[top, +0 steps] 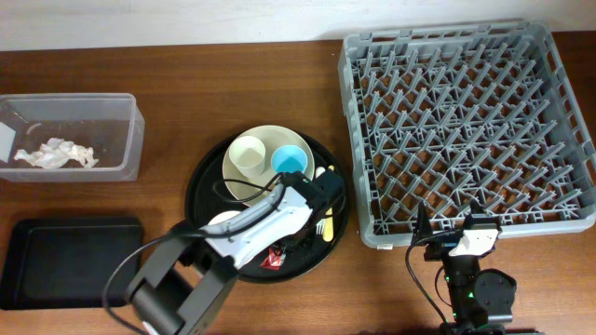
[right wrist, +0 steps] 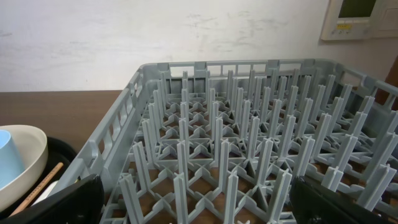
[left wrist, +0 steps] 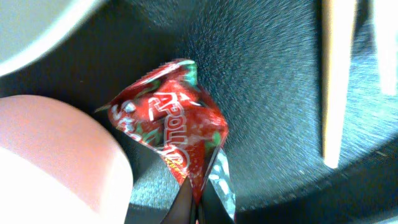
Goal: Sort waste into correct bins and load items into the dishwasher rack
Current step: 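Carry the red wrapper with the left gripper into the clear bin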
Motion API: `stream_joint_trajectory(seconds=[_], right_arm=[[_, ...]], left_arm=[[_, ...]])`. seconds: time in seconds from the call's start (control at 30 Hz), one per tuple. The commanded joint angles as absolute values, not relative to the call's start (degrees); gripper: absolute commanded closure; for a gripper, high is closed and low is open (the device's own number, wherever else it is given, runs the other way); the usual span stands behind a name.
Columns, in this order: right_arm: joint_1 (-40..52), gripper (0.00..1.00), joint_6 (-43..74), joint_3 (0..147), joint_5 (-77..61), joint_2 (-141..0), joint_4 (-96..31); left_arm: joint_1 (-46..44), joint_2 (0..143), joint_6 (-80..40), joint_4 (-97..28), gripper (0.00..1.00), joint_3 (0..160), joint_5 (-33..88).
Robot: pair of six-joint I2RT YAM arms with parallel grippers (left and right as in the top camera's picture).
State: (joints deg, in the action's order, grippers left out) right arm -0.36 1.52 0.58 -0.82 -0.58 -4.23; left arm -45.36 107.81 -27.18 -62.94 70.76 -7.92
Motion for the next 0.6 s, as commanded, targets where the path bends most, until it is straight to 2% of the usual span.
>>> stream_joint_trajectory(seconds=[0.0, 0.1, 0.2, 0.33, 0.4, 0.57], right_arm=[[0.0, 0.02, 2.0, 0.3, -0.2, -0.2, -4.6], [0.0, 0.02, 2.0, 0.3, -0.2, -0.2, -4.6], [0.0, 0.02, 2.0, 0.3, -0.2, -0.2, -4.6], [0.0, 0.02, 2.0, 0.3, -0.2, -0.2, -4.6], [0.0, 0.02, 2.0, 0.3, -0.2, -0.2, -4.6], [0.0, 0.01, 2.0, 0.3, -0.2, -0.2, -4.6]], left_arm=[[-45.3, 99.2, -26.7, -63.9, 0.99, 74.6, -7.3], [-43.6, 93.6, -23.9, -65.5, 0.99, 77.9, -7.3], [-36.3, 89.5, -23.9, -68.1, 1.0, 81.2, -7.5], [-20.2, 88.0, -20.4, -67.9, 1.0, 83.4, -7.9], [-10.8, 88.0, -20.1, -64.5, 1.0, 84.8, -11.7], [9.9, 88.1, -22.7, -48.4, 1.0, 84.9, -9.7]])
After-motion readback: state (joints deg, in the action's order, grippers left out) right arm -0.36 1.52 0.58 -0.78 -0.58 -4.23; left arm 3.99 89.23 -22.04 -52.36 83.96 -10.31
